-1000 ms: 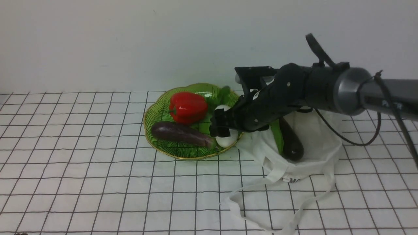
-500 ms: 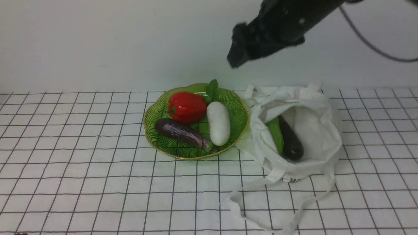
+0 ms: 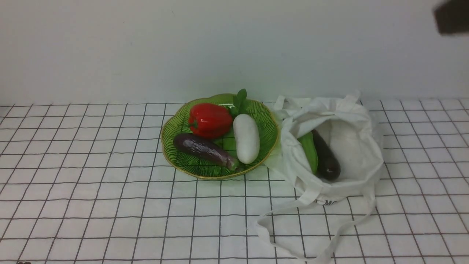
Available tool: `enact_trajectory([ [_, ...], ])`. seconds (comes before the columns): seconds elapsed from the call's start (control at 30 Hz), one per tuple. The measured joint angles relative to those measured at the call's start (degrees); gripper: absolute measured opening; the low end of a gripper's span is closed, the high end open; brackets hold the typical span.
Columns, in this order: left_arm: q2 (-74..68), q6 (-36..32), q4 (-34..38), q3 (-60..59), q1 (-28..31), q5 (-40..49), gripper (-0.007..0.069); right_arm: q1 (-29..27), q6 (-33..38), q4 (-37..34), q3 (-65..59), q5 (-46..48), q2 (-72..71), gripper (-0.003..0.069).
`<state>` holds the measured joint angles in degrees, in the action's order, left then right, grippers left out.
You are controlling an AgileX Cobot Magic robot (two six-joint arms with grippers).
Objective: Take vegetables from bag on white checkered tablecloth place on plate.
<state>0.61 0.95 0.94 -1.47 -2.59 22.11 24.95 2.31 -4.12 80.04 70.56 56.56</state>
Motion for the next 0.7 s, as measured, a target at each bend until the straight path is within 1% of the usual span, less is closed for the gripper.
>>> enact_trajectory([
  [0.07,0.0,0.0,0.0,0.0,0.0,0.0,-0.0008,0.0,-0.1,0.0,-12.2,-7.3,-9.2,-0.0014],
  [0.17,0.0,0.0,0.0,0.0,0.0,0.0,-0.0008,0.0,-0.2,0.0,-30.3,-24.3,-21.5,-0.0014],
  [0.2,0.0,0.0,0.0,0.0,0.0,0.0,-0.0008,0.0,-0.2,0.0,-36.3,-28.5,-24.6,-0.0014],
  [0.23,0.0,0.0,0.0,0.0,0.0,0.0,-0.0008,0.0,-0.2,0.0,-38.5,-31.3,-26.6,-0.0014],
  [0.27,0.0,0.0,0.0,0.0,0.0,0.0,-0.0008,0.0,-0.2,0.0,-38.5,-31.3,-26.6,-0.0014],
  [0.33,0.0,0.0,0.0,0.0,0.0,0.0,-0.0008,0.0,-0.2,-0.1,-52.0,-42.4,-34.7,-0.0014],
  [0.5,0.0,0.0,0.0,0.0,0.0,0.0,-0.0008,0.0,-0.2,-0.2,-59.5,-49.9,-38.4,-0.0014],
  [0.7,0.0,0.0,0.0,0.0,0.0,0.0,-0.0008,0.0,-0.2,-0.2,-60.4,-50.2,-38.6,-0.0014],
])
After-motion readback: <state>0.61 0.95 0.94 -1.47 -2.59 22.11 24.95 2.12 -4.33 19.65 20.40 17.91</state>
